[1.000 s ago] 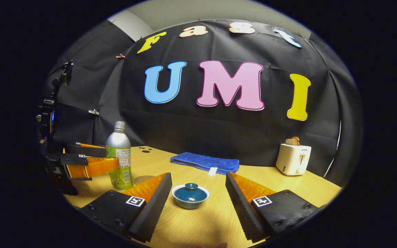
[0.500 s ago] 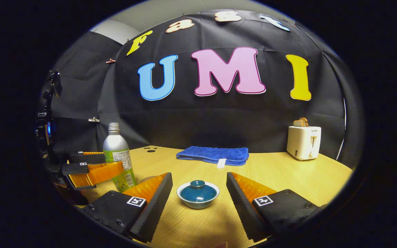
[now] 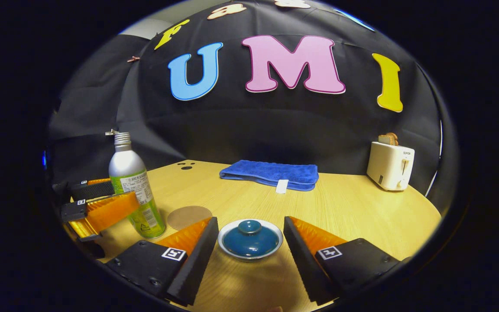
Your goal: Open the teacup lid with one hand, grasp the water bottle and pour water into the teacup with the other hand; after pouring, place the water bottle on the coaster and then close the teacup lid.
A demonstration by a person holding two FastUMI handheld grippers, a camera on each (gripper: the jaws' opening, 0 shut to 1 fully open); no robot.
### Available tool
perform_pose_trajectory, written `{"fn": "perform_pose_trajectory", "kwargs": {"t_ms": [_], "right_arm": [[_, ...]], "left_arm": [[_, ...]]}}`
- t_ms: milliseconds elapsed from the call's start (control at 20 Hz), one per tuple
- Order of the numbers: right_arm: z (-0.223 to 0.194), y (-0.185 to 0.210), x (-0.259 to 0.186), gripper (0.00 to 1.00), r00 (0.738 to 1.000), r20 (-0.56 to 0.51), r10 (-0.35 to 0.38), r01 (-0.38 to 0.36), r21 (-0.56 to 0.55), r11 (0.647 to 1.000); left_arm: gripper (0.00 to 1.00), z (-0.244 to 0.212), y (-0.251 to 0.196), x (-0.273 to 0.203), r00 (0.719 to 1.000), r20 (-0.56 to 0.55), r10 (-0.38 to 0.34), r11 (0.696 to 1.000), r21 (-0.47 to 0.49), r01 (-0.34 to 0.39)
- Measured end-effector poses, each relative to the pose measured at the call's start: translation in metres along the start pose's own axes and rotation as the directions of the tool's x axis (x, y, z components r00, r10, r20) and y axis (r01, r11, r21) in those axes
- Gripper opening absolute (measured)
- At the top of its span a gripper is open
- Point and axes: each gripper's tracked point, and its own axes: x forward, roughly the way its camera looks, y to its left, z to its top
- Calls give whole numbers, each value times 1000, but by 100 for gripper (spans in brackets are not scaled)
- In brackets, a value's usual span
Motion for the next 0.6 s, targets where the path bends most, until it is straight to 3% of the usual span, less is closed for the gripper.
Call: {"fn": "perform_pose_trajectory", "kwargs": {"t_ms": [400, 550, 600], "right_arm": [[-1, 0, 10, 70, 1000, -20, 14, -14, 16, 1000], [1, 1, 11, 31, 1000, -11, 17, -17, 3, 1000], [0, 1, 11, 33, 1000, -15, 14, -14, 0, 1000]], "left_arm": [[93, 0, -1, 1, 1000, 1, -4, 1000, 0, 4], [93, 0, -1, 1, 1000, 1, -5, 1000, 0, 5], [93, -1, -1, 1, 1000, 1, -5, 1000, 0, 5]]}}
